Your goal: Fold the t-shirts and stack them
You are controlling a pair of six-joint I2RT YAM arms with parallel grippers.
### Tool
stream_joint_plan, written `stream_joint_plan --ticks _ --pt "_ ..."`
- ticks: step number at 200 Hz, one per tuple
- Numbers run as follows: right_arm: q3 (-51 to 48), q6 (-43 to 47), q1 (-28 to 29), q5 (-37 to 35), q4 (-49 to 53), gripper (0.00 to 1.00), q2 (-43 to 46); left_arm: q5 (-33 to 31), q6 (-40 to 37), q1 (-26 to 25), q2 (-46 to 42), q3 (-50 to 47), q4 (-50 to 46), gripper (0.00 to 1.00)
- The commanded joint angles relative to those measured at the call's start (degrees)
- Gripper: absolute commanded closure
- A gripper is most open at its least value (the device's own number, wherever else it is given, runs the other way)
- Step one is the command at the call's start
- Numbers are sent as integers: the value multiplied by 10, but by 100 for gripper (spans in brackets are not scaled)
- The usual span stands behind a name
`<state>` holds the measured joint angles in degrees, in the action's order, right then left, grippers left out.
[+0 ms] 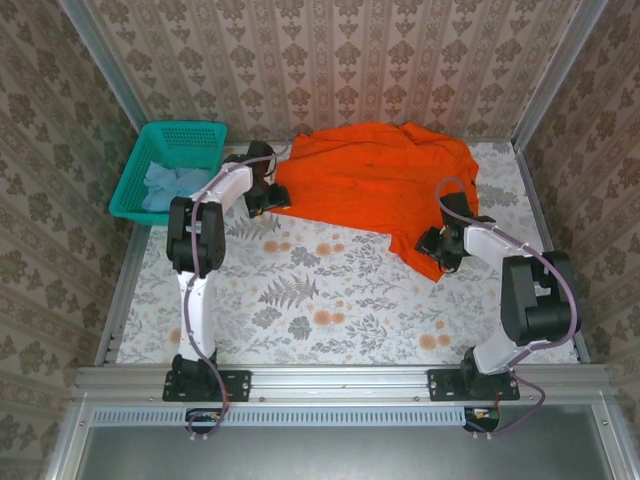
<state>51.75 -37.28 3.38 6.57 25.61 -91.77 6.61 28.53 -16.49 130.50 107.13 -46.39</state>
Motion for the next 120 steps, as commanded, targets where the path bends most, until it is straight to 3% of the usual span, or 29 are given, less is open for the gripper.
stream_joint_plan --ticks 1,26,87,120 --pt "18 10 4 -5 -7 49 -30 -9 -26 9 33 69 -41 32" --pt "10 -2 5 -6 2 54 -53 -7 -22 10 67 91 -40 39" --pt "-46 -5 6 -2 34 56 -4 -39 -37 9 69 11 -24 100" --pt "-71 21 12 12 84 59 25 -50 -33 10 -15 -122 15 100"
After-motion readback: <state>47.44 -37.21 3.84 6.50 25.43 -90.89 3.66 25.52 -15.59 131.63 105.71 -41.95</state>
